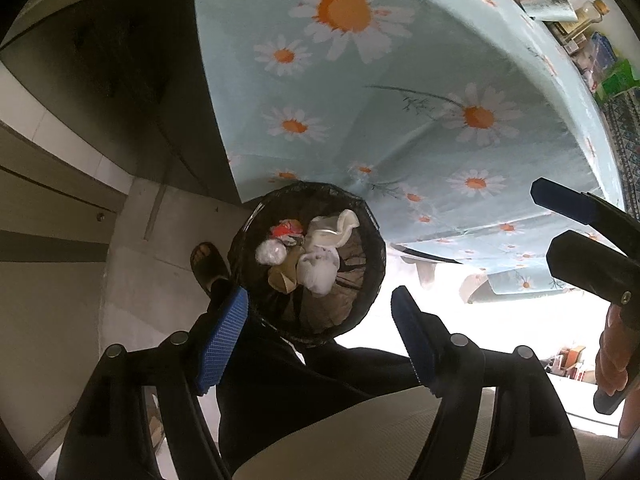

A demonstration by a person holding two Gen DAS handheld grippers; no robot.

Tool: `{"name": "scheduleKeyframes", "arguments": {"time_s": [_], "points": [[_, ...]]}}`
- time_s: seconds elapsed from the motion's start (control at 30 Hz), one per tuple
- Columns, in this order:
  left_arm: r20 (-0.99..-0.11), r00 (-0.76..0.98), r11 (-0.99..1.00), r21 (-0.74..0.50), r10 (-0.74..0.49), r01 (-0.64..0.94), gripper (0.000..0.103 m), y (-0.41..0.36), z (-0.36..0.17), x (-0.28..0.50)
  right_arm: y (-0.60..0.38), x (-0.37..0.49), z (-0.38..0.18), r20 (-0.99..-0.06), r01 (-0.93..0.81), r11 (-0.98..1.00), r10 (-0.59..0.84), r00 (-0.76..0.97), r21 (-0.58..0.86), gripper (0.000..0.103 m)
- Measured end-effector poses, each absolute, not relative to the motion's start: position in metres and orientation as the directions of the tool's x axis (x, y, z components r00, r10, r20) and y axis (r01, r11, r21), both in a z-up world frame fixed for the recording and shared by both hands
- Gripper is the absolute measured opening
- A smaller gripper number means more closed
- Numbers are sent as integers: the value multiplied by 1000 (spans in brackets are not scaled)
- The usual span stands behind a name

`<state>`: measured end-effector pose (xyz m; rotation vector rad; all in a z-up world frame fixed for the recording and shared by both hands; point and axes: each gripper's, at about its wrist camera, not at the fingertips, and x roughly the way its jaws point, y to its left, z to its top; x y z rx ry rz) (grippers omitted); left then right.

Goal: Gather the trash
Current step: 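Raise both open tools back over the tablecloth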

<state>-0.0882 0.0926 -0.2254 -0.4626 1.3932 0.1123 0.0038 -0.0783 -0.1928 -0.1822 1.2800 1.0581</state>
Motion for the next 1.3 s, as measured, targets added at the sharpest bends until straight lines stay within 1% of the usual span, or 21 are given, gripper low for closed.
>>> {"name": "scheduleKeyframes", "arguments": {"time_s": [0.57,0.93,1.3], "points": [[-960,266,941,-168,-88,-295,72,58,-149,-70,-130,19,-143,-757,-729,517,653,-3,449,86],[-927,359,960,-193,-111,-203,72,56,-104,-50,-146,23,-102,-727,-692,585,675,127,423,86],[-871,456,973,-227,-184,-41,72,72,-59,-39,-147,9,-62,-725,-601,723,609,322,340,86]]}}
